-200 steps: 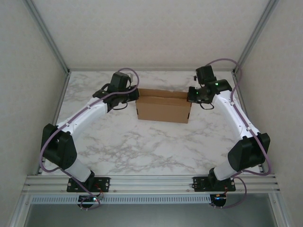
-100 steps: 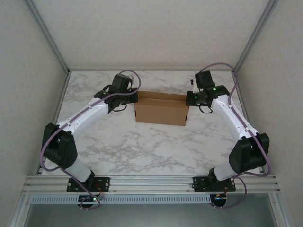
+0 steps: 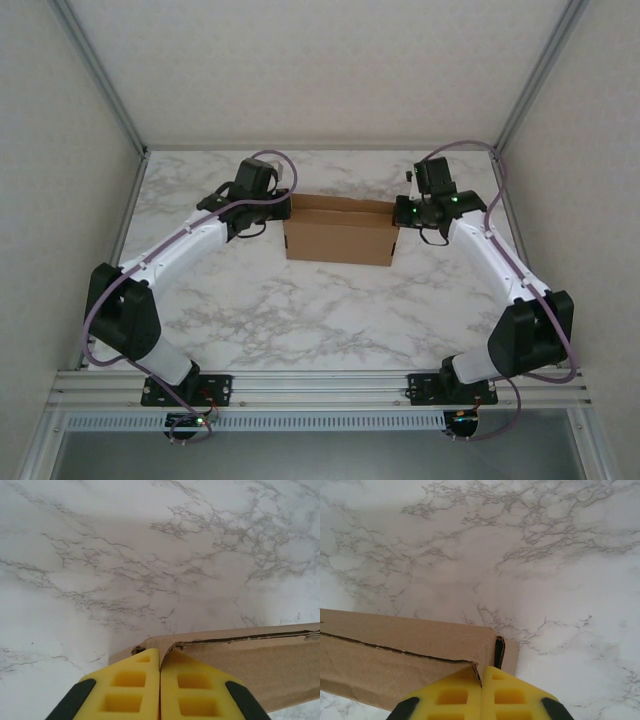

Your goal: Fold the paper box

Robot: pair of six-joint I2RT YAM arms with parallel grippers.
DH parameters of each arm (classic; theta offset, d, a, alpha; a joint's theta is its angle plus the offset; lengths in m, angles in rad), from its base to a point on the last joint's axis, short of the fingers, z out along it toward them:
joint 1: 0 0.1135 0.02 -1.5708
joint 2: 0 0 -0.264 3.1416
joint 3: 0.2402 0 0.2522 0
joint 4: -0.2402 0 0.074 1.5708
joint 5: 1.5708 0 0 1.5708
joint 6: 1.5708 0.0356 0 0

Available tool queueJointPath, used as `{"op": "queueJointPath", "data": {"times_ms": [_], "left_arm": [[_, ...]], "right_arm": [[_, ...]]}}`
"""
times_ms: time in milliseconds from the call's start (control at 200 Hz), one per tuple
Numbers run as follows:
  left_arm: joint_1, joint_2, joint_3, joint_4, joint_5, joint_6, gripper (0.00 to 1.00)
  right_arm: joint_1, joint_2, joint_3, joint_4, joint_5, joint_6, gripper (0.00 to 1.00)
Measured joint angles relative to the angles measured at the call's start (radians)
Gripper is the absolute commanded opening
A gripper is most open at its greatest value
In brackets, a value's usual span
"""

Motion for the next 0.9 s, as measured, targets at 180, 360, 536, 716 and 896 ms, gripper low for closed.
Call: {"op": "queueJointPath", "data": {"times_ms": [180,360,536,716,896], "left_arm": [[-0.002,-0.002,-0.002,0.002,0.0,0.022,0.07],[-0.003,-0.029,-0.058,0.062,-0.001,0.026,0.06],[-0.008,-0.061,-0.127,0.145,-0.012,0.03,0.06],[-0.024,-0.099,-0.2,0.219,-0.045,0.036,0.06],[-0.037,-0.108,-0.229,0.26,-0.083,0.037,0.07]], "right_arm": [[0.009,-0.049,-0.051,0.021,0.007,-0.036,0.0],[0.019,-0.079,-0.087,0.048,0.018,-0.048,0.0],[0.022,-0.094,-0.107,0.064,0.019,-0.055,0.0],[0.027,-0.111,-0.123,0.071,0.023,-0.059,0.0],[0.033,-0.122,-0.129,0.069,0.023,-0.059,0.0]]}}
